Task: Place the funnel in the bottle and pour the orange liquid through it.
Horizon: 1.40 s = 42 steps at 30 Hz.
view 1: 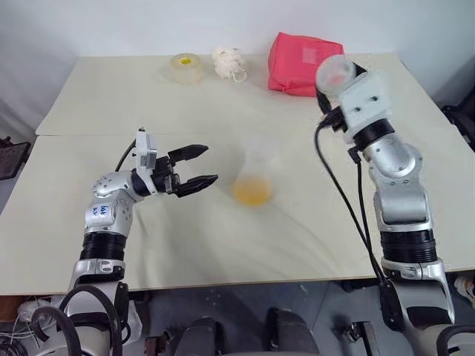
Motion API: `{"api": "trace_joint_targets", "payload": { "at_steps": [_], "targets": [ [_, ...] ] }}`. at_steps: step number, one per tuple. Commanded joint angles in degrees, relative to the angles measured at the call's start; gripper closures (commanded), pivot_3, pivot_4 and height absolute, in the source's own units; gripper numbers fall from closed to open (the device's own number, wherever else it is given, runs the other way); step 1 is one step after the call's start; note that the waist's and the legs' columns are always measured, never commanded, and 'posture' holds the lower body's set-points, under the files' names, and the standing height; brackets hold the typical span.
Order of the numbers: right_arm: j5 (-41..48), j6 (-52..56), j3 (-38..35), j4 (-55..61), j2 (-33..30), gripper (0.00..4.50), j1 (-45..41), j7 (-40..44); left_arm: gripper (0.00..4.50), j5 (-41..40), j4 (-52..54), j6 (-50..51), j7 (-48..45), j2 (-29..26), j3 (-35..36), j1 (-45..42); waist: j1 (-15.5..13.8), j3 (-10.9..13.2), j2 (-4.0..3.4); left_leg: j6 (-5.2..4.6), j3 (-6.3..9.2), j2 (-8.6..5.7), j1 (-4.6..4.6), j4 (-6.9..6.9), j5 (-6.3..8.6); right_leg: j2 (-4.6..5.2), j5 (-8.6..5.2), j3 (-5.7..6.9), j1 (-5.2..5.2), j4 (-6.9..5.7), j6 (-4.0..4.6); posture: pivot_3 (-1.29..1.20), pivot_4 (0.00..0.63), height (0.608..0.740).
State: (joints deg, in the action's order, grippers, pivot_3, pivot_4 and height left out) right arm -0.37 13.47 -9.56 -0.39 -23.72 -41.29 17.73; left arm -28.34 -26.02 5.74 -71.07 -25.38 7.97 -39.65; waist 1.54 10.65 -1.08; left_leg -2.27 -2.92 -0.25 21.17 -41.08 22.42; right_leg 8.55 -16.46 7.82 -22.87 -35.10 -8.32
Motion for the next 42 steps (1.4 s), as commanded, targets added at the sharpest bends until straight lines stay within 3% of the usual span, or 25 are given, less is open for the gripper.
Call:
{"api": "trace_joint_targets", "payload": {
  "at_steps": [1,6,13,19,23,35,40,42],
  "targets": [
    [9.56,7.07,-9.72,-0.45,0.74,2.05,0.14,-1.93,0.0,-0.42,1.12,0.67,0.77,0.11,0.41,-0.73,0.01,0.0,0.0,0.0,0.01,-0.02,0.0,0.0,0.0,0.0,0.0,0.0,0.0,0.0,0.0,0.0,0.15,0.74],
    [15.35,7.62,-15.27,-4.39,1.34,2.05,1.86,-3.01,0.0,1.31,0.98,2.94,3.02,-0.93,-0.48,-1.36,0.23,0.0,0.0,0.0,-0.09,-0.08,-0.07,0.07,0.0,-0.02,0.0,0.0,0.0,0.03,0.0,0.0,0.15,0.74],
    [15.9,4.43,-14.83,-6.63,0.96,2.05,5.12,-3.48,0.0,2.29,1.85,4.24,7.05,-0.88,0.57,-1.6,0.2,0.0,-0.01,0.01,-0.15,-0.08,-0.08,0.06,0.0,-0.02,0.0,-0.04,-0.01,0.04,0.0,0.0,0.15,0.74],
    [18.69,5.43,-14.71,-5.64,0.85,0.05,5.5,-2.76,0.0,3.23,2.98,7.56,9.93,-1.78,-0.2,-1.64,0.14,0.0,-0.01,0.01,-0.12,-0.08,-0.08,0.04,0.0,-0.02,0.0,-0.04,0.0,0.02,0.0,0.0,0.15,0.74],
    [18.82,4.41,-13.8,-4.12,0.21,0.05,5.81,-2.45,0.0,5.17,3.86,9.66,12.94,-2.54,-1.08,-1.63,0.15,0.0,-0.01,0.01,-0.12,-0.08,-0.09,0.05,0.0,-0.02,0.0,-0.04,-0.01,0.02,0.0,0.0,0.15,0.74],
    [21.02,3.99,-13.03,0.45,-3.41,0.05,2.02,0.42,0.0,3.19,6.07,13.84,10.72,-3.12,-1.26,-0.74,0.12,0.0,-0.01,0.01,-0.13,-0.08,-0.07,0.05,0.0,-0.02,0.0,-0.04,-0.01,0.04,0.0,0.0,0.15,0.74],
    [25.62,8.15,-11.74,6.0,-7.93,0.05,1.44,7.1,0.0,3.45,6.87,13.73,11.11,-3.47,-1.15,-0.4,0.02,0.0,-0.01,0.01,-0.11,-0.08,-0.07,0.04,0.0,-0.02,0.0,-0.04,-0.01,0.04,0.0,0.0,0.15,0.74],
    [30.42,11.75,-10.9,12.07,-11.97,0.05,4.82,14.23,0.0,3.4,7.4,10.48,9.72,-3.81,-0.47,0.64,-0.06,0.0,0.0,0.01,-0.09,-0.08,-0.06,0.04,0.0,-0.02,0.0,-0.03,-0.01,0.04,0.0,0.0,0.15,0.74]
  ]
}}
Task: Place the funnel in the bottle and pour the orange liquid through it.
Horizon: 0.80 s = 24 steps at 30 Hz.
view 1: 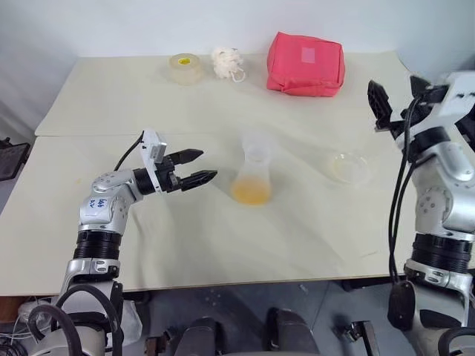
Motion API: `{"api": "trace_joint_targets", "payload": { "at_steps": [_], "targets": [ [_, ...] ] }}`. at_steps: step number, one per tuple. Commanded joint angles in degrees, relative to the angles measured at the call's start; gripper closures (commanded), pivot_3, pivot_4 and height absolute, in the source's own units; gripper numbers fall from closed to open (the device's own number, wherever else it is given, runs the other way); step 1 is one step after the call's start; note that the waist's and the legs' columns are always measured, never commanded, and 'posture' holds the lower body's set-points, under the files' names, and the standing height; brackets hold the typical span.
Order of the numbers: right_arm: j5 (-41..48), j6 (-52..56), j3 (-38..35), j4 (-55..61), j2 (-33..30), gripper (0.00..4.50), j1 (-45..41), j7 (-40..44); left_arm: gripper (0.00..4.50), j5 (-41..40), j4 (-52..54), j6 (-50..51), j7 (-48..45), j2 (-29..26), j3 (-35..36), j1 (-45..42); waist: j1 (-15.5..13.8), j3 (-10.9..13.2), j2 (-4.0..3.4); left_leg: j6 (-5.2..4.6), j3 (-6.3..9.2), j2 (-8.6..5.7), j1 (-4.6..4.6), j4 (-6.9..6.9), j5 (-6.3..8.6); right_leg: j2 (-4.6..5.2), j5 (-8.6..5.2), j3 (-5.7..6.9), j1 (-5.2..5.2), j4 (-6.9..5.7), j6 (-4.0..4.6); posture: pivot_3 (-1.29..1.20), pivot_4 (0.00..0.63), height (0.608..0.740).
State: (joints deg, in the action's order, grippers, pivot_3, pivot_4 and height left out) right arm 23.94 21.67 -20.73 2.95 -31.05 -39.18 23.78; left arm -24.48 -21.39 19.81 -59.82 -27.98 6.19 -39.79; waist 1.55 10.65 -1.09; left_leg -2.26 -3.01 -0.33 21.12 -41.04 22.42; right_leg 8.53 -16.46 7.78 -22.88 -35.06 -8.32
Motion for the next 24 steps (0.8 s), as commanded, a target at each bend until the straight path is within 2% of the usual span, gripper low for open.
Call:
{"api": "trace_joint_targets", "payload": {
  "at_steps": [1,4,7,11,15,19,24],
  "targets": [
    [8.19,5.12,0.61,11.37,-6.53,0.05,4.61,11.52,0.0,-0.51,2.86,-5.19,-2.29,-1.35,1.64,1.24,-0.17,0.0,0.0,0.0,0.0,0.0,0.01,0.0,0.0,0.0,0.0,0.0,0.0,0.01,0.0,0.0,0.15,0.74],
    [12.29,7.38,1.47,18.78,-12.98,0.05,12.94,21.43,0.0,-0.83,2.97,-7.17,-5.6,-3.25,2.05,3.17,-0.24,0.0,0.01,0.0,0.03,-0.03,0.01,0.03,0.0,0.0,0.0,0.04,0.0,0.03,0.0,0.0,0.15,0.74],
    [15.25,10.04,0.1,23.26,-17.56,0.05,21.22,26.33,0.0,-1.24,4.03,-7.67,-8.06,-5.74,2.46,5.81,-0.41,0.01,0.03,-0.01,-0.02,-0.04,0.03,0.04,0.01,0.0,0.0,0.05,0.01,0.11,-0.01,0.0,0.15,0.74],
    [12.67,6.41,0.2,23.68,-19.96,0.05,30.32,31.83,0.0,-1.54,5.4,-6.46,-10.59,-8.59,2.43,8.43,-1.39,0.01,0.05,-0.01,-0.19,0.0,0.0,-0.08,0.0,0.0,0.0,0.0,0.04,0.16,-0.01,0.0,0.15,0.74],
    [8.48,1.28,1.29,18.67,-19.45,0.05,37.48,35.56,0.0,-1.59,7.6,-6.11,-13.05,-10.87,2.27,11.99,-2.41,-0.02,0.1,-0.01,-0.33,0.02,-0.05,-0.19,0.0,0.0,0.0,-0.08,0.15,0.23,-0.01,0.0,0.15,0.74],
    [6.31,-2.92,1.9,13.01,-17.72,0.05,41.37,37.13,0.0,-1.29,13.21,-4.54,-13.37,-12.99,1.9,18.38,-2.79,-0.02,0.11,-0.01,-0.39,0.02,-0.07,-0.15,0.0,0.0,0.01,-0.1,0.15,0.32,-0.02,0.0,0.15,0.74],
    [5.33,-4.5,3.42,9.7,-17.1,0.05,38.71,37.3,0.0,-1.49,15.69,-4.85,-14.02,-13.35,1.65,19.93,-2.97,-0.02,0.1,-0.01,-0.42,0.08,-0.07,-0.24,0.0,-0.02,0.01,-0.1,0.19,0.34,-0.02,0.0,0.15,0.74]
  ]
}}
